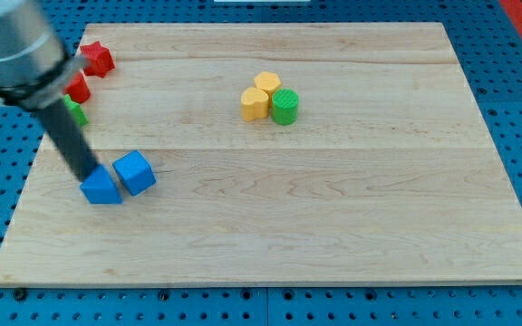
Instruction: Place the green circle below the green star
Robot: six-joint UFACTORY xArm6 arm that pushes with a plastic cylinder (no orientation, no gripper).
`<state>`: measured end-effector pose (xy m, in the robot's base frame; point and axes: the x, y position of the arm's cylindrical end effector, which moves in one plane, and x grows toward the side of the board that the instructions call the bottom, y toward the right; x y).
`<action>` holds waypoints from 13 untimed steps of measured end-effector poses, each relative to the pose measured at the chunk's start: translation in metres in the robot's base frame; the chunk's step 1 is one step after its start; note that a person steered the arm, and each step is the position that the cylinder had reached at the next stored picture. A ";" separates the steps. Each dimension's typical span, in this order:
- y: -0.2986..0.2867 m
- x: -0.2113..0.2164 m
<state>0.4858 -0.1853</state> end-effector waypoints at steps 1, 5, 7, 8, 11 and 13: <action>0.028 0.001; 0.252 -0.068; 0.283 -0.137; 0.177 -0.129; 0.253 -0.090; 0.136 -0.074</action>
<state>0.4123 -0.0496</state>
